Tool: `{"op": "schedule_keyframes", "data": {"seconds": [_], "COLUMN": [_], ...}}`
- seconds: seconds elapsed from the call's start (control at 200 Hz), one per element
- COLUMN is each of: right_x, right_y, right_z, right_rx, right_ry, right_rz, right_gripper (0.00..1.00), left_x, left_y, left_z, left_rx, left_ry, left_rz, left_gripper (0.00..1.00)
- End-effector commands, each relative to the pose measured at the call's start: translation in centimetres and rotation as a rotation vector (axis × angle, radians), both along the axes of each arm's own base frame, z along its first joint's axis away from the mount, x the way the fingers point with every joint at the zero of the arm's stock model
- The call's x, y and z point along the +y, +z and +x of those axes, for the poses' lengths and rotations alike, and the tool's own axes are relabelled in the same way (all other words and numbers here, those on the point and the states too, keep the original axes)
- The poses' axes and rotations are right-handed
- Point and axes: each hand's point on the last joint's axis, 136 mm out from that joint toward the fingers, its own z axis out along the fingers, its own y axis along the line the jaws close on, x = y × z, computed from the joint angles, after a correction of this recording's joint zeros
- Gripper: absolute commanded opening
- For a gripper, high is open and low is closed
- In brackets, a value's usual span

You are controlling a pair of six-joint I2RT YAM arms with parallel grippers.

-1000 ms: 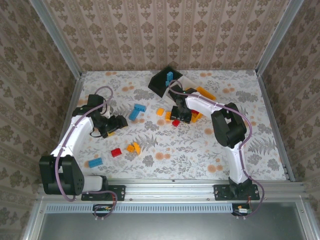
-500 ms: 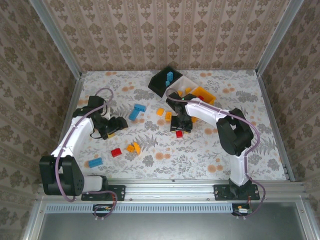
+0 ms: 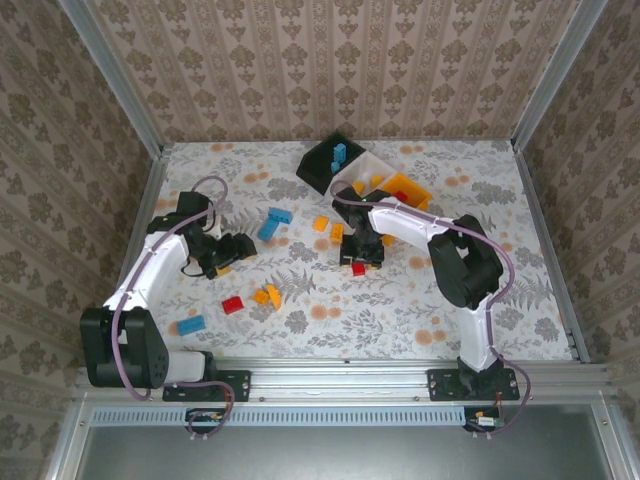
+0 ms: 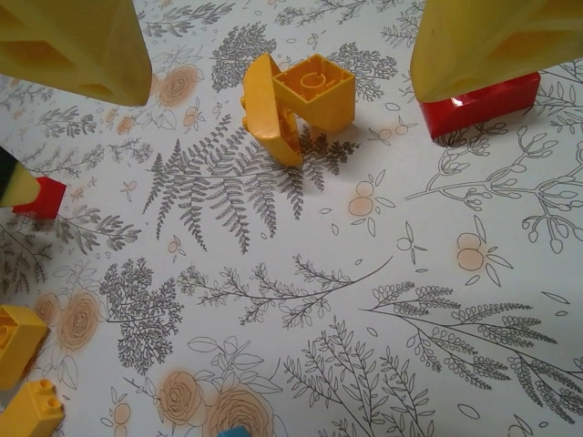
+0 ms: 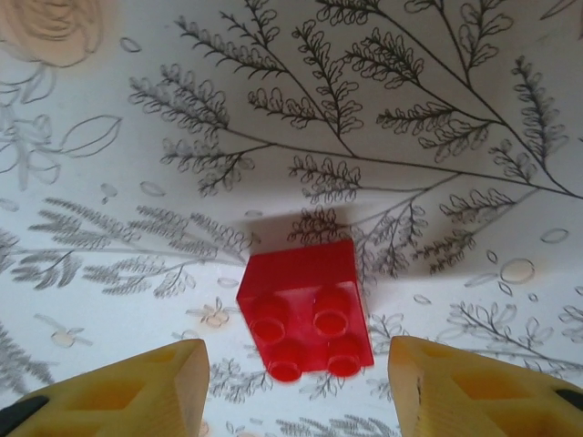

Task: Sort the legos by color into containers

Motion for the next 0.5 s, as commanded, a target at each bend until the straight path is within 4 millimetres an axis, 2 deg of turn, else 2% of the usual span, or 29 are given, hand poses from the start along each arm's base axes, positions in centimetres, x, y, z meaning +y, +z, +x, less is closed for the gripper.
{"op": "schedule_keyframes", "data": {"seconds": [0.0, 0.145, 0.225, 0.39, 0.495], "right_x": [-0.3, -0.5, -0.7, -1.0, -0.9], "right_y": [-1.8, -2.8, -2.5, 0.2, 2.9], "right_z": [-0.8, -0.7, -0.6, 0.3, 0.9], "right_rx": [0.048, 0.059, 0.045, -0.024, -0.066], "right_ry": [0.028, 0.036, 0.034, 0.046, 0.054], "right_rz": [-0.021, -0.041, -0.048, -0.051, -0.036], "right_gripper": [0.53, 0.46, 0.4, 0.29, 0.29], "left_x": [-0.1, -0.1, -0.2, -0.2, -0.3], "left_y": [0.3, 0.4, 0.4, 0.3, 0.1], "left_z": [0.1, 0.1, 0.1, 0.1, 0.2], "left_rx": [-0.003, -0.009, -0.007, -0.01, -0.009], "left_ry": [0.005, 0.005, 0.004, 0.011, 0.015], "left_rz": [-0.018, -0.019, -0.02, -0.023, -0.031], "left_gripper": [0.76, 0.76, 0.76, 0.76, 0.76]}}
